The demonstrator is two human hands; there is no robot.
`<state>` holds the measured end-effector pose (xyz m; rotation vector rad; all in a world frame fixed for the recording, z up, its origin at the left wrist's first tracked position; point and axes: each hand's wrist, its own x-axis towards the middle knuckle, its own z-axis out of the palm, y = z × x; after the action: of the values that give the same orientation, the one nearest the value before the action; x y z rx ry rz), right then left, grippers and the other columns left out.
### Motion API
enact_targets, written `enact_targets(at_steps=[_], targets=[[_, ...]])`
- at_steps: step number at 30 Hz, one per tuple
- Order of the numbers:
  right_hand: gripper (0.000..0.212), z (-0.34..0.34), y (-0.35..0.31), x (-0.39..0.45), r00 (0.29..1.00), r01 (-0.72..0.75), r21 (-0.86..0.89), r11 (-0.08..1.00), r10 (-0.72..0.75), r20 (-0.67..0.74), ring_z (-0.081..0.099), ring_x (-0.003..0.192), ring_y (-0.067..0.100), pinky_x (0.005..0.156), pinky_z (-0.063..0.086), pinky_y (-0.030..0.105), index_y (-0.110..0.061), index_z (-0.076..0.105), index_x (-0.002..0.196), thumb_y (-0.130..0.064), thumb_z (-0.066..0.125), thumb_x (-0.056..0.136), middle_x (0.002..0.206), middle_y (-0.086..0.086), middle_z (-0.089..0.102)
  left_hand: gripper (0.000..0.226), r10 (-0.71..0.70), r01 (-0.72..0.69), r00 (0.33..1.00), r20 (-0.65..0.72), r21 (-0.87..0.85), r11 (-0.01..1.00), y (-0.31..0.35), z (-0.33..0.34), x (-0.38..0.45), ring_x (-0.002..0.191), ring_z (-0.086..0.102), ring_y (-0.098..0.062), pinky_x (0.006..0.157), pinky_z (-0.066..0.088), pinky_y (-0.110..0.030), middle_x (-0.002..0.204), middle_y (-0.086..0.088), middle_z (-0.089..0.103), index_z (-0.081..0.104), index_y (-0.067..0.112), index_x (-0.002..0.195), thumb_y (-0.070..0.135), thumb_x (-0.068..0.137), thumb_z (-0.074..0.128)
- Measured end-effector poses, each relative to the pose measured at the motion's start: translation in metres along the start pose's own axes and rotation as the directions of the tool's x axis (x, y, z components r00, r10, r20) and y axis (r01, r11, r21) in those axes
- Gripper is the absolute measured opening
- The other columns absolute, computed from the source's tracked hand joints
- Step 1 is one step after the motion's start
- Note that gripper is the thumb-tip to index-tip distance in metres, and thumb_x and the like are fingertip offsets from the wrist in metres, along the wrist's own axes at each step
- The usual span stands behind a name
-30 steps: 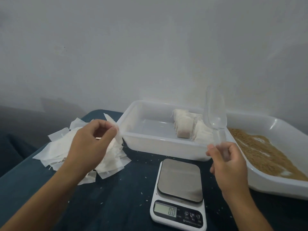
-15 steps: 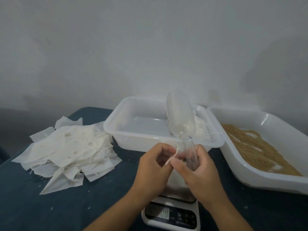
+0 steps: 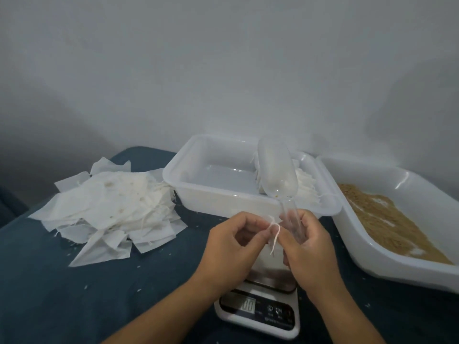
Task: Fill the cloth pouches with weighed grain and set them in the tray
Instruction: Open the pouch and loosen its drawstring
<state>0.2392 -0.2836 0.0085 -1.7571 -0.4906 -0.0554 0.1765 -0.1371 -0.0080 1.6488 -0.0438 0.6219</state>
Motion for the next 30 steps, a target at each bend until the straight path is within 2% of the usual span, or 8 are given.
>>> enact_targets(at_steps=[5,9,16,19,23,25,28,30], targets=[[0.017,-0.003,0.000,0.002,0.999,-0.003,0.007,1.000,0.003,-0.045,0.062,0.055,0.016,0.049,0.051,0.023,-0.038,0.064,0.090,-0.025,0.076,0.090,0.090,-0.010,0.074,0.014,-0.022,0.028,0.988,-0.154,0.036,0.999,-0.004,-0.008,0.007,0.080,0.072,-0.012,0.072,0.056,-0.021,0.085,0.009,0.073,0.066,0.038,0.089,0.026,0.086,0.072],[0.018,-0.004,0.001,0.002,1.000,-0.003,0.008,1.000,0.003,-0.004,0.055,0.050,0.006,0.048,0.048,0.022,-0.036,0.064,0.089,-0.023,0.076,0.090,0.096,-0.012,0.075,0.020,0.011,0.011,0.986,-0.165,0.131,0.991,-0.006,-0.013,0.009,0.076,0.069,-0.010,0.070,0.053,-0.016,0.081,0.011,0.071,0.062,0.040,0.083,0.024,0.085,0.073],[0.015,-0.008,-0.005,0.001,0.987,0.060,-0.051,0.997,-0.067,-0.149,0.058,0.054,0.009,0.048,0.051,0.024,-0.032,0.062,0.087,-0.035,0.077,0.089,0.077,-0.004,0.067,0.024,0.039,0.009,0.981,-0.191,0.244,0.970,-0.005,-0.022,0.010,0.072,0.069,-0.008,0.066,0.053,-0.014,0.078,0.013,0.071,0.060,0.035,0.082,0.019,0.086,0.077],[0.017,-0.008,-0.015,-0.007,0.979,0.196,-0.088,0.977,-0.200,-0.041,0.064,0.062,0.016,0.056,0.057,0.037,-0.036,0.064,0.088,-0.045,0.077,0.082,0.077,-0.007,0.068,0.023,0.074,-0.018,0.982,-0.176,0.301,0.953,-0.004,-0.024,0.009,0.071,0.068,-0.007,0.065,0.052,-0.013,0.076,0.014,0.070,0.060,0.032,0.080,0.017,0.085,0.077],[0.024,0.003,-0.016,-0.017,0.927,0.354,-0.178,0.918,-0.318,0.200,0.060,0.056,0.006,0.053,0.047,0.015,-0.046,0.055,0.080,-0.038,0.078,0.081,0.067,-0.012,0.064,0.020,0.079,-0.039,0.990,-0.115,0.321,0.946,0.000,-0.025,0.011,0.061,0.062,0.001,0.058,0.044,-0.011,0.066,0.018,0.066,0.061,0.035,0.072,0.026,0.079,0.078],[0.034,0.003,-0.012,-0.016,0.915,0.390,-0.266,0.882,-0.337,0.223,0.056,0.054,0.013,0.049,0.043,0.016,-0.045,0.055,0.082,-0.026,0.083,0.080,0.068,-0.005,0.063,0.012,0.054,-0.033,0.996,-0.074,0.269,0.963,0.000,-0.027,0.012,0.066,0.066,-0.002,0.059,0.048,-0.018,0.069,0.014,0.069,0.066,0.037,0.072,0.034,0.074,0.077],[0.049,-0.002,-0.008,-0.013,0.894,0.440,-0.353,0.825,-0.368,0.255,0.062,0.064,0.006,0.056,0.044,0.007,-0.039,0.057,0.085,-0.004,0.089,0.075,0.082,-0.029,0.066,0.020,-0.059,0.086,0.990,-0.129,0.213,0.973,-0.007,-0.030,0.014,0.067,0.066,-0.005,0.057,0.049,-0.014,0.071,0.005,0.069,0.069,0.023,0.080,0.028,0.066,0.082],[0.043,-0.003,-0.007,-0.013,0.882,0.464,-0.394,0.793,-0.372,0.291,0.062,0.067,0.002,0.058,0.043,0.005,-0.029,0.062,0.087,-0.001,0.090,0.072,0.086,-0.038,0.064,0.026,-0.067,0.082,0.990,-0.121,0.116,0.990,-0.007,-0.029,0.015,0.064,0.062,-0.011,0.058,0.051,-0.025,0.068,-0.008,0.065,0.064,0.009,0.075,0.027,0.063,0.079]])
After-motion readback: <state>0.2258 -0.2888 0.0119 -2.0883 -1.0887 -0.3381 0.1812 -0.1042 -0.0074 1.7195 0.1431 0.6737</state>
